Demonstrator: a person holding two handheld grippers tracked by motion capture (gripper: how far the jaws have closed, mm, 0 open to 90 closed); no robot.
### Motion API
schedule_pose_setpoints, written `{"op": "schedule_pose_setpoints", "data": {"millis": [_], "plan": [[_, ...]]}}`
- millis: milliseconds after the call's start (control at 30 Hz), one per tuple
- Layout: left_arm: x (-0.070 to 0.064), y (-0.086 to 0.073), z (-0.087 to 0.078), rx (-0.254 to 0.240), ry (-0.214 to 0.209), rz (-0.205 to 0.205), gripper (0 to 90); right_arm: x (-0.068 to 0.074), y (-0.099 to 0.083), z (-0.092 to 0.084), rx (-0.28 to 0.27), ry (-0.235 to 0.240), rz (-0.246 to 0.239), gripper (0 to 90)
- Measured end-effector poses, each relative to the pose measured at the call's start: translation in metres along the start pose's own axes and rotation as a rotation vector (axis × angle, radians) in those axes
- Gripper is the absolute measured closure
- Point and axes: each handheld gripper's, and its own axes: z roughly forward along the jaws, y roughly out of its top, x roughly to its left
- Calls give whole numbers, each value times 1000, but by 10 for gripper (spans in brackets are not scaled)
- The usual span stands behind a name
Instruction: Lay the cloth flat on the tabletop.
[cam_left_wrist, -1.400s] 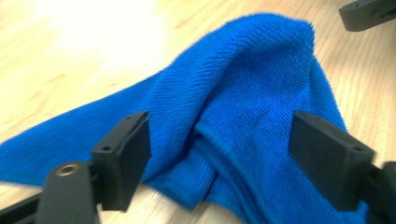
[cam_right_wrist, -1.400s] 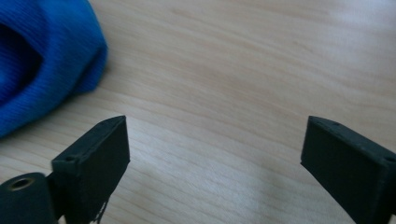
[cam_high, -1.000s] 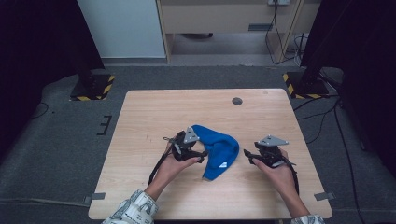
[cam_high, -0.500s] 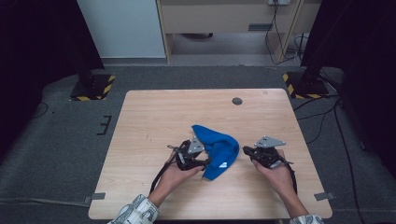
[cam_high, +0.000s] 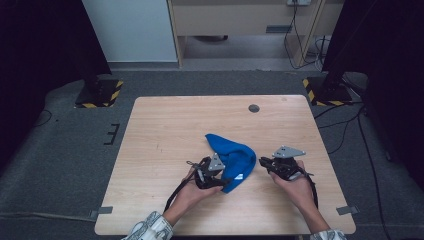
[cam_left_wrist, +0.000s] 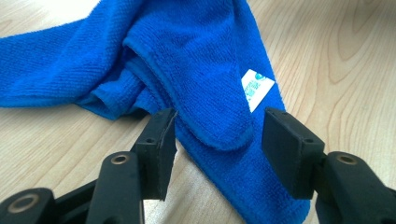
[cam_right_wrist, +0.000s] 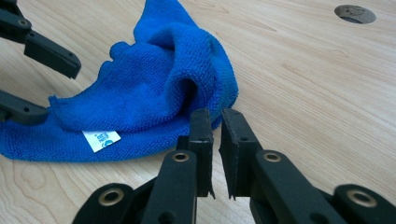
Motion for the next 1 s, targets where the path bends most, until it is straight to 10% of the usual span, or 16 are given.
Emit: {"op": "schedule_pose_setpoints", "data": {"millis": [200,567,1000], "plan": [[-1,-2,4,27,-4,10,478,0,0,1,4,0,7,787],[6,-1,0,-7,-2,-6,867,-1,1,0,-3,-1,13,750],[27,-17,-35,16,10,-19,876,6,13,-3,-20,23,-24,700]]}}
